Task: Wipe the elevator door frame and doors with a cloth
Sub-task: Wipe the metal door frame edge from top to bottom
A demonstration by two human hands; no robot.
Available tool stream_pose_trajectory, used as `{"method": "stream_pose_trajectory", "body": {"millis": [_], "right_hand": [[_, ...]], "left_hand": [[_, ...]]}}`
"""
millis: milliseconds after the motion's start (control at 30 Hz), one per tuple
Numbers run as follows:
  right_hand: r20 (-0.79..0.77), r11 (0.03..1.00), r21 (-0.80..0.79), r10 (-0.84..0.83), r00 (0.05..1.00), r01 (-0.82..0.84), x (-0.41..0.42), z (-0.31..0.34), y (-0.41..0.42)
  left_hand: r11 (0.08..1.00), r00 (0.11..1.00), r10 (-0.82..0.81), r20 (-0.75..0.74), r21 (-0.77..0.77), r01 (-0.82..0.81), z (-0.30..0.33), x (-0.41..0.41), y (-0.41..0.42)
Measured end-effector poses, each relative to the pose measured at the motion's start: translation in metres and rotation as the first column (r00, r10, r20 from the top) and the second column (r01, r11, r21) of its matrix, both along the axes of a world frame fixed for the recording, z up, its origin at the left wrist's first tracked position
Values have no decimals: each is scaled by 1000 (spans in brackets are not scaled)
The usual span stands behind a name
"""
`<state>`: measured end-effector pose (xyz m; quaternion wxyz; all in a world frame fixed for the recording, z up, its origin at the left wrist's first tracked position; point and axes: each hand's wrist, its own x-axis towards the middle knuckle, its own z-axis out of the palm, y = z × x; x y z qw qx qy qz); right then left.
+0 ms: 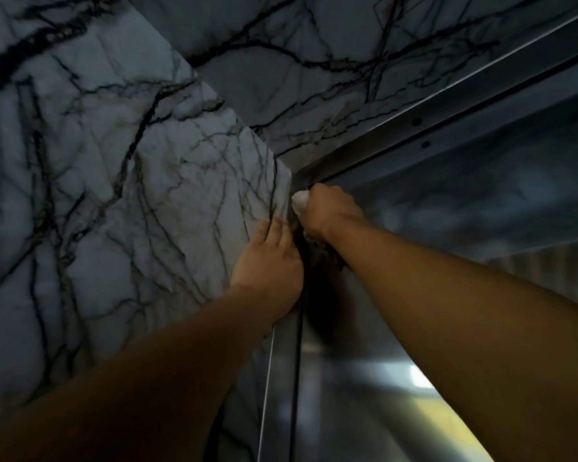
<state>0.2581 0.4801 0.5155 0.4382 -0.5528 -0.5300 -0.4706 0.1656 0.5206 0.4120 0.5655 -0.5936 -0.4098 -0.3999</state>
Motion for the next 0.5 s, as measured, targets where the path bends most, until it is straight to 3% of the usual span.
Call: {"method": "stream_pose_trajectory", "body": {"millis": [200,500], "right_hand": [[31,999,-39,16,999,-15,7,-44,-3],[101,998,-37,60,993,-56,10,-129,-4]], "left_hand": [[995,996,-86,24,-55,87,-43,2,-5],[991,999,26,-41,-132,-31,-104,-8,-8]]}}
